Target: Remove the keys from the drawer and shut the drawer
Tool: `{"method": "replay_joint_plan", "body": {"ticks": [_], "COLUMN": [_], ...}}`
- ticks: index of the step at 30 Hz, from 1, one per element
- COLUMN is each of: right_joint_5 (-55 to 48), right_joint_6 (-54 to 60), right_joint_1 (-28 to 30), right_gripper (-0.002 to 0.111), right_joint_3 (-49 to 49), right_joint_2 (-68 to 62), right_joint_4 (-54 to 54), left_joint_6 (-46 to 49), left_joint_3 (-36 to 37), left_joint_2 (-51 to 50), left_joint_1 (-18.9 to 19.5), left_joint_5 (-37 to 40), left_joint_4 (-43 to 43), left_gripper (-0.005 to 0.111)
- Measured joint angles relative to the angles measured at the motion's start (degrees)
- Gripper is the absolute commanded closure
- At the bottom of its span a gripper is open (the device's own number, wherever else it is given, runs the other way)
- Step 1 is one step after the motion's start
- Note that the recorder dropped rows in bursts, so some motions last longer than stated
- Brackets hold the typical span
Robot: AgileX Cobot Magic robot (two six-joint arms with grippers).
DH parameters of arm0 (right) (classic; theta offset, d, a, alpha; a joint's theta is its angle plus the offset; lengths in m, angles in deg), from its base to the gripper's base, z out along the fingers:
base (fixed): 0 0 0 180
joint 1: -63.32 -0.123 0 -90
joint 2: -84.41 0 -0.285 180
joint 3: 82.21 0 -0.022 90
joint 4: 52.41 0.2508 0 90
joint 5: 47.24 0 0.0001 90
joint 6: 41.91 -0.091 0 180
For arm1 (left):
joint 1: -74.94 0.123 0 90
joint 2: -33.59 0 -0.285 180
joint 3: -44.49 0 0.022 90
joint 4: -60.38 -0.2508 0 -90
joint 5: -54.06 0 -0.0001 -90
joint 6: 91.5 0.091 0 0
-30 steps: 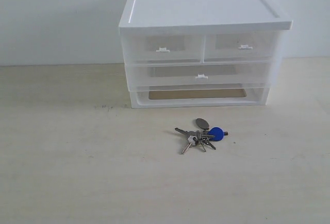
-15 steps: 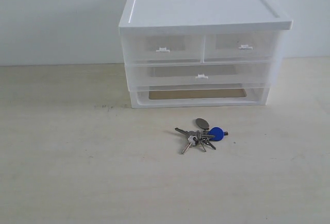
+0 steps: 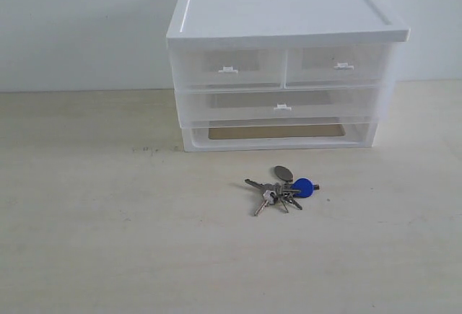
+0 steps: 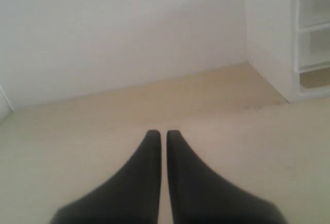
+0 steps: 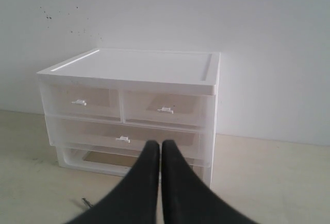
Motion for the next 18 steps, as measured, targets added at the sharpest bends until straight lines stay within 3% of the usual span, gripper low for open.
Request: {"method": "replay_joint_plan", "body": {"ticks": [8,18], "right_joint_5": [-0.1,-0.1], "right_joint_6": [-0.2,-0.2], "right_joint_1": [0.0,0.0], "right_gripper": [0.108,0.108], "right_joint_3": [0.0,0.0], "right_joint_2": [0.0,0.0], "right_joint_4": [0.0,0.0], "left_joint_6": [0.2,0.4], "left_joint_3": [0.0,0.0], "left_joint_2": [0.0,0.0], "left_joint_1": [1.3,1.5], "left_joint_5": [7.6,6.3], "left_joint_4": [1.7,1.7], "left_gripper": [0.102,0.102]}}
